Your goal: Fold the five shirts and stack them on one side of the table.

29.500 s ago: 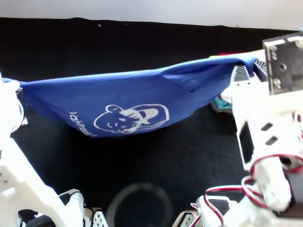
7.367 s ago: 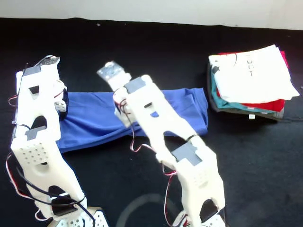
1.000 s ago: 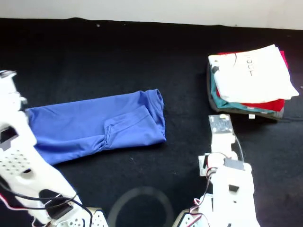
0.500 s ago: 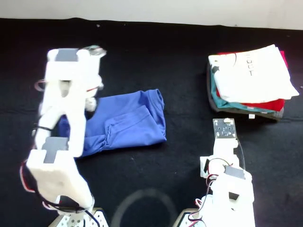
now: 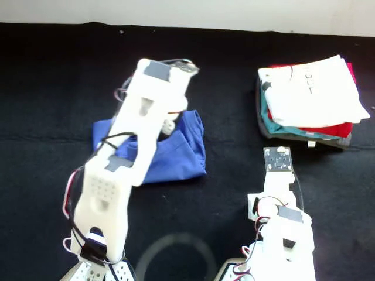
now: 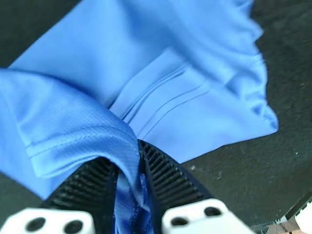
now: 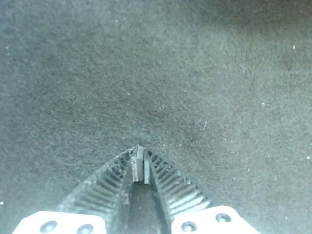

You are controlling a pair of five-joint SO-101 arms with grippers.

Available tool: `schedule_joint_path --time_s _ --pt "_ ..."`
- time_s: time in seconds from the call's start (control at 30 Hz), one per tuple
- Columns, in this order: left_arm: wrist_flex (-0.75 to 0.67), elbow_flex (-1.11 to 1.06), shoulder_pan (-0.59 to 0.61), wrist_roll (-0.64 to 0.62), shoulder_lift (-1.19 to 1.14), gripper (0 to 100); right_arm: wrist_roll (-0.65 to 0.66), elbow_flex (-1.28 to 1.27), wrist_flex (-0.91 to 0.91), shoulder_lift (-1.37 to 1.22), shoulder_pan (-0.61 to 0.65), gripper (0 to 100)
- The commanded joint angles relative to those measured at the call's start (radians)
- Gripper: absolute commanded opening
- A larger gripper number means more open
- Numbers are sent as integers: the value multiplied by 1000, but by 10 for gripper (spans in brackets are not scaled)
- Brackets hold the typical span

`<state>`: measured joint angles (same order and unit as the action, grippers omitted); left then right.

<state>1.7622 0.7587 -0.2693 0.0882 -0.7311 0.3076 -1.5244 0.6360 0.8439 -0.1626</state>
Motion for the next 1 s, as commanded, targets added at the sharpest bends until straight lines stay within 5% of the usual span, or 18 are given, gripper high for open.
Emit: schedule_joint_path --time_s 0.0,0.5,0.73,0.97 --pt "6 104 -62 -3 -41 9 3 -13 -24 1 -25 5" --pt "6 503 -110 -3 -278 11 3 -13 -24 1 -25 5" --pt "8 552 -96 -5 -272 208 3 -13 -24 1 -25 5" --pt "12 602 -84 -5 -243 180 3 -12 -24 1 -25 5"
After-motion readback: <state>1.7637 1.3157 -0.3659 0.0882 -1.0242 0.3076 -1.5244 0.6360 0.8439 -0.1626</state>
